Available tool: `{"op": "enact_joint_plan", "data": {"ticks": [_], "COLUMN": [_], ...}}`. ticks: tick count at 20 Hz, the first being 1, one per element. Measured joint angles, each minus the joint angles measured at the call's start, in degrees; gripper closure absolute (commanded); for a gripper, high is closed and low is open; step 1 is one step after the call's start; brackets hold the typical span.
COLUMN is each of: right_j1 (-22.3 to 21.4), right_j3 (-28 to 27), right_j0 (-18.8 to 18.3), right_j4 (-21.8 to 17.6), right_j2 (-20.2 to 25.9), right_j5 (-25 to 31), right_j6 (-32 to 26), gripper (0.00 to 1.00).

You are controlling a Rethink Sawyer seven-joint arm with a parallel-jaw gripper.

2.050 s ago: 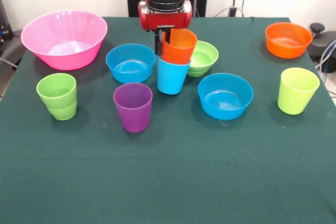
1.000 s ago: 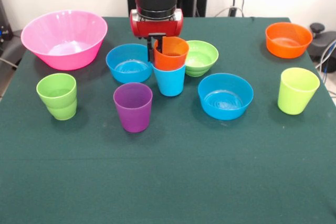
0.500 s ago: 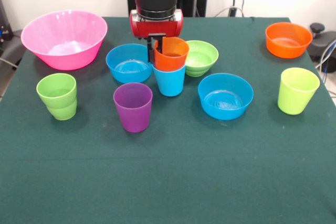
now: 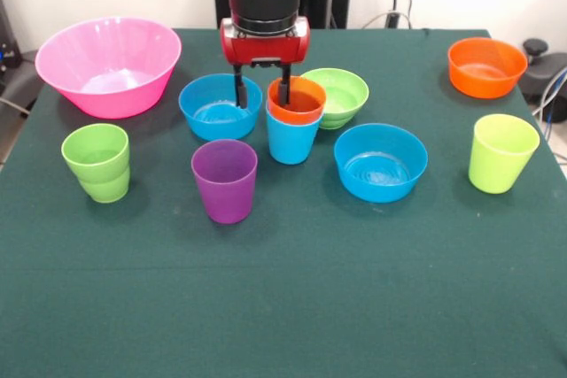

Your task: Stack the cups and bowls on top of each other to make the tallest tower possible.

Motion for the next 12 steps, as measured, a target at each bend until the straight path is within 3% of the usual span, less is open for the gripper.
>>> {"op": "enact_joint_plan", "data": {"ticks": [12], "right_j1": [0.8], "right_j3": [0.0], "right_j0": [0.0], "right_j4": [0.0], "right_j2": [0.1], "right_j5": [0.0], "right_j6": [0.0], "gripper": [0.0]}}
